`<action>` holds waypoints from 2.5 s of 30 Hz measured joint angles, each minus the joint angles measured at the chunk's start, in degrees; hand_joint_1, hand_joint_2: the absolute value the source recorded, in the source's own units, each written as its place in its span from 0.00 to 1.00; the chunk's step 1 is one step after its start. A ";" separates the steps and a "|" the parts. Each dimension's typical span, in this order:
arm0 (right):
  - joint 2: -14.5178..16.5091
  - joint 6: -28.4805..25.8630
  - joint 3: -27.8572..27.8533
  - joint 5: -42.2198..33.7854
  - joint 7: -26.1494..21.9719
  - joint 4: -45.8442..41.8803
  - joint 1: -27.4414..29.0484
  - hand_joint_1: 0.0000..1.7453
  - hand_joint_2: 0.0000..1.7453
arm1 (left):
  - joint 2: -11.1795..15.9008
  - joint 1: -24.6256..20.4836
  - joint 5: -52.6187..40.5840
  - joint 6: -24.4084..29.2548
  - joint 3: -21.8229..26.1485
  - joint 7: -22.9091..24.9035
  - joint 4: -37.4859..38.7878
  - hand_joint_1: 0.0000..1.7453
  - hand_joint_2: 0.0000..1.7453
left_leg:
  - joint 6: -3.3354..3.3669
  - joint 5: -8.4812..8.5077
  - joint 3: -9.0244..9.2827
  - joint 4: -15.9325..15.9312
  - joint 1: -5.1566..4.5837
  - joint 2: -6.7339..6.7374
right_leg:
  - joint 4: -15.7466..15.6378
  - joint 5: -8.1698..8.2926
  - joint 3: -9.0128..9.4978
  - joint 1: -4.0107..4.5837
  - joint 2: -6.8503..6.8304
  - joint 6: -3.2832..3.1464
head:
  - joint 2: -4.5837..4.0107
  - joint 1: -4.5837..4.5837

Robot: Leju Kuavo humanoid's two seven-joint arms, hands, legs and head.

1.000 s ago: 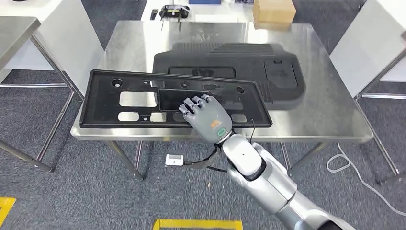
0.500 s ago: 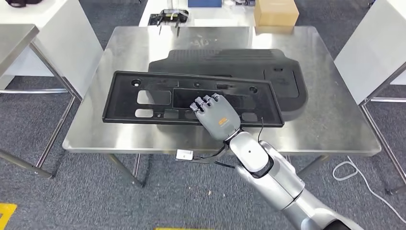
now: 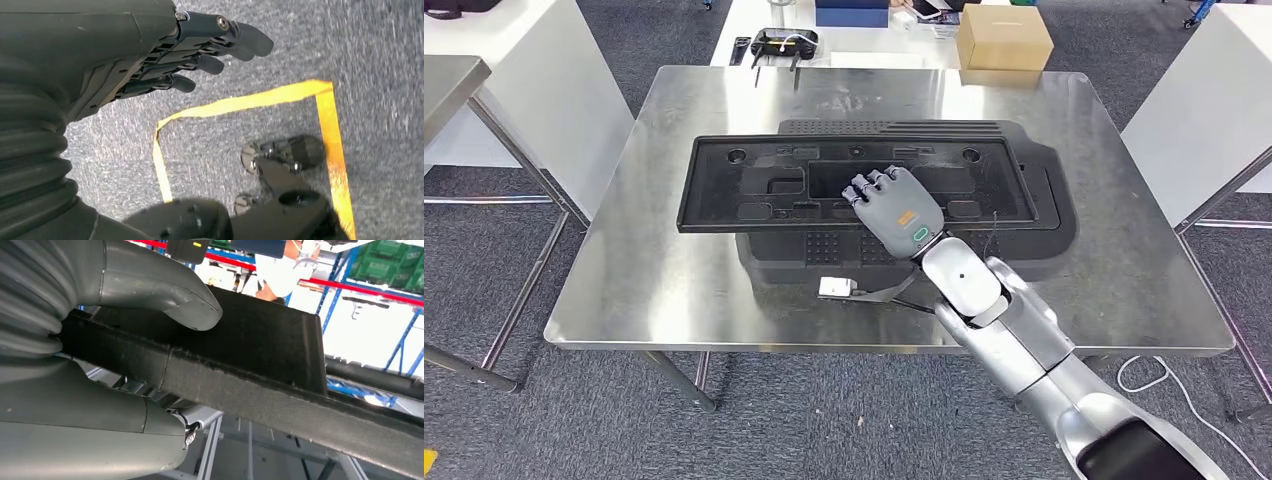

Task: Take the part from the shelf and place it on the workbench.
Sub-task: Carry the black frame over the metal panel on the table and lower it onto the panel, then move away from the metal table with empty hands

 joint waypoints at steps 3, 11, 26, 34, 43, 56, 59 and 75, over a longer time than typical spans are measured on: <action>-0.39 -2.22 -0.47 0.88 -0.70 1.83 -0.86 1.00 1.00 | 0.04 -0.37 -0.48 -0.13 0.00 0.11 -0.02 0.00 1.00 | 0.55 -0.47 0.42 -0.17 0.05 -0.10 | 10.65 -2.75 -7.32 -0.27 -0.04 0.04 | 0.00 0.16; -5.08 -10.91 -1.70 0.46 -8.21 11.94 -6.13 1.00 1.00 | -0.03 -0.89 -1.26 -1.48 -0.03 -0.13 -0.02 0.00 1.00 | -0.44 -2.16 2.34 -0.11 -0.11 -0.86 | -4.20 5.50 -4.95 -0.60 -0.80 1.14 | 0.00 0.21; -11.74 -20.89 -11.91 -14.09 -18.61 29.99 -5.87 1.00 1.00 | 0.26 -1.10 -1.98 -2.01 -0.05 -1.24 -0.02 0.00 1.00 | -0.31 -2.71 2.95 -0.76 -0.02 -0.34 | -4.50 6.07 -3.80 -0.05 -0.19 0.53 | 0.00 0.05; -11.40 -21.01 -15.52 -13.49 -20.12 31.36 -3.24 1.00 1.00 | 0.21 -1.53 -2.66 -2.20 -0.10 -2.07 -0.02 0.00 1.00 | -0.38 -2.68 2.94 -0.74 -0.30 -0.35 | -4.50 6.07 -3.74 -0.35 -0.20 0.54 | 0.00 0.07; -8.91 -21.08 -19.37 -13.59 -24.14 29.77 -0.36 1.00 1.00 | -0.08 -1.98 -3.21 -2.31 -0.79 -2.26 -0.02 0.00 1.00 | -0.36 -2.69 2.94 -0.73 -0.56 -0.36 | -4.51 6.07 -3.74 -0.62 -0.21 0.57 | 0.00 0.07; -7.45 -21.18 -21.52 -12.69 -25.00 29.70 1.12 0.00 0.00 | -0.21 -2.09 -4.29 -2.21 -1.61 -2.93 -0.02 0.00 1.00 | -0.35 -2.70 2.95 -0.73 -0.58 -0.36 | -4.51 6.07 -3.74 -0.62 -0.21 0.57 | 0.00 0.06; -7.07 -21.19 -21.76 -12.49 -24.81 29.73 1.41 0.00 0.00 | -0.23 -2.09 -4.28 -1.70 -1.75 -2.70 -0.02 0.00 1.00 | -0.35 -2.70 2.95 -0.73 -0.57 -0.36 | -4.51 6.07 -3.74 -0.62 -0.21 0.57 | 0.00 0.05; -5.37 -20.53 -23.49 -18.44 -28.11 29.64 4.19 0.00 0.00 | -1.00 -2.17 -4.28 -0.86 -1.91 -3.50 -0.04 0.00 0.00 | -0.35 -2.70 2.95 -0.73 -0.58 -0.36 | -4.51 6.07 -3.74 -0.63 -0.21 0.57 | 0.00 0.06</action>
